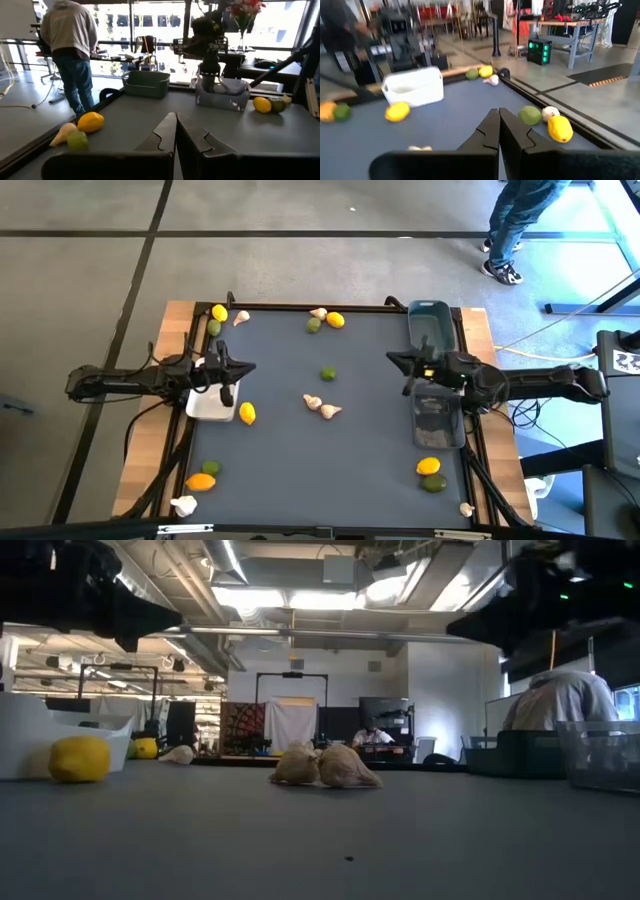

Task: Sort produce into baskets
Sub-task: Put the lime into the black bin

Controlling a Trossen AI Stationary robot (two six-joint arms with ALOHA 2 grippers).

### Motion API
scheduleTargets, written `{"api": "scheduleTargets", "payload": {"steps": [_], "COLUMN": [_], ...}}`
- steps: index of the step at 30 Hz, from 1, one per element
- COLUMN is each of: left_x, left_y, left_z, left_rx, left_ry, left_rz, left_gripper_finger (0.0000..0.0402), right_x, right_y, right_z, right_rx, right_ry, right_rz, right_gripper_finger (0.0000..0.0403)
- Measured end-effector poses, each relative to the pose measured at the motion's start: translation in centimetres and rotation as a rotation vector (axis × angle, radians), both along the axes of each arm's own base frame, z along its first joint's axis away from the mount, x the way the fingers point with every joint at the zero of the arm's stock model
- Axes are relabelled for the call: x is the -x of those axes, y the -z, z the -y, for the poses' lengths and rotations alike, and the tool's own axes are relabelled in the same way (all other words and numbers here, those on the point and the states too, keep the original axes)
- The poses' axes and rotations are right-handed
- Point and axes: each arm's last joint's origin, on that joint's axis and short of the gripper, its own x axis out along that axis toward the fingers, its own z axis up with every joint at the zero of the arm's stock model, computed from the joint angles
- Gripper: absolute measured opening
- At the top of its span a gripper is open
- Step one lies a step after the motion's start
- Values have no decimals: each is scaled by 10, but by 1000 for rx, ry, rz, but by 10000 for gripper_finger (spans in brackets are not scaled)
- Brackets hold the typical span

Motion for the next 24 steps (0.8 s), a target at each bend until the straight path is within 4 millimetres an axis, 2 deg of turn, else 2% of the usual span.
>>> {"api": "scheduleTargets", "payload": {"steps": [6, 12, 20, 24], "left_x": [-2, -2, -2, -2], "left_y": [0, -2, -9, -9], "left_z": [-1, -1, -1, -1], "left_rx": [-7, 9, 24, 34], "left_ry": [-33, -37, -33, -32], "left_rz": [-4, 18, 102, 105], "left_gripper_finger": [6, 6, 6, 6], "right_x": [-43, -81, -134, -154], "right_y": [-21, -29, -28, -20], "right_z": [4, 9, 14, 16], "right_rx": [72, 65, 61, 54], "right_ry": [-8, -11, -14, -17], "right_rz": [-96, -155, -220, -283], "right_gripper_finger": [5, 5, 6, 32]}}
